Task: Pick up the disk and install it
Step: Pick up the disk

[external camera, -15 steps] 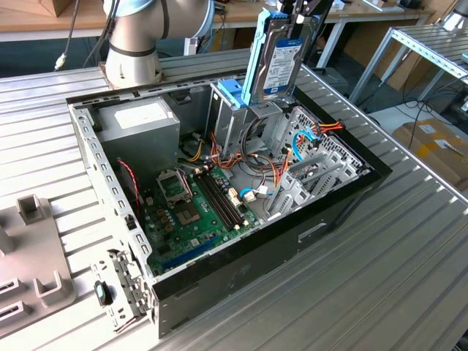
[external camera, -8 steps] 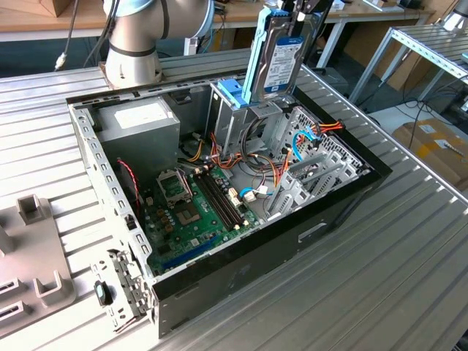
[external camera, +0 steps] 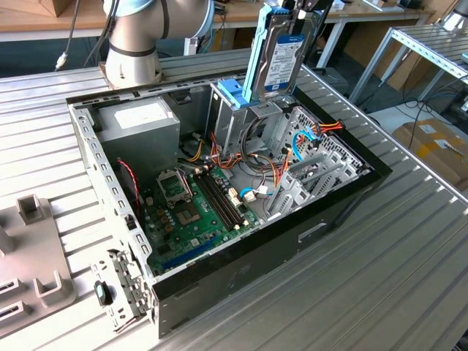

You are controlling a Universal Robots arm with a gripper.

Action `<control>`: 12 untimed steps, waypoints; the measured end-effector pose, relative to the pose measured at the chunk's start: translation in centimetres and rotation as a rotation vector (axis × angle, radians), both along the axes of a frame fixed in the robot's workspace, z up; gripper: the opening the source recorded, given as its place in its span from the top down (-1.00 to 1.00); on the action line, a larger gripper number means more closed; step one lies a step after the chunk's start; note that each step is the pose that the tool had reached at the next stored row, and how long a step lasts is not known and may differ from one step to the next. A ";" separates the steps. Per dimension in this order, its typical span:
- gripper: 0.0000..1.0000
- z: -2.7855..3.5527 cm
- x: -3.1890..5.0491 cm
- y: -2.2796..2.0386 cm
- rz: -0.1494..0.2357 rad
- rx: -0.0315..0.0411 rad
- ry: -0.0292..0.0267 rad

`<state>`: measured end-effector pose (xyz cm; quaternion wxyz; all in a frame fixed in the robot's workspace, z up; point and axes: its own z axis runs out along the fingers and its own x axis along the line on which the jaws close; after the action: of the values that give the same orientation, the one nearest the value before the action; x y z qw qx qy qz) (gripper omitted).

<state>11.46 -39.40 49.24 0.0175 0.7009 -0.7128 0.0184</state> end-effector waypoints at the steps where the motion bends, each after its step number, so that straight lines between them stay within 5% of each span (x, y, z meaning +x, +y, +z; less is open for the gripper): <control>1: 0.30 0.00 0.00 0.00 0.000 0.0000 0.0000; 12: 0.30 0.00 0.00 -0.71 0.000 -0.0001 0.0000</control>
<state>11.46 -40.11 49.24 0.0175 0.7009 -0.7128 0.0184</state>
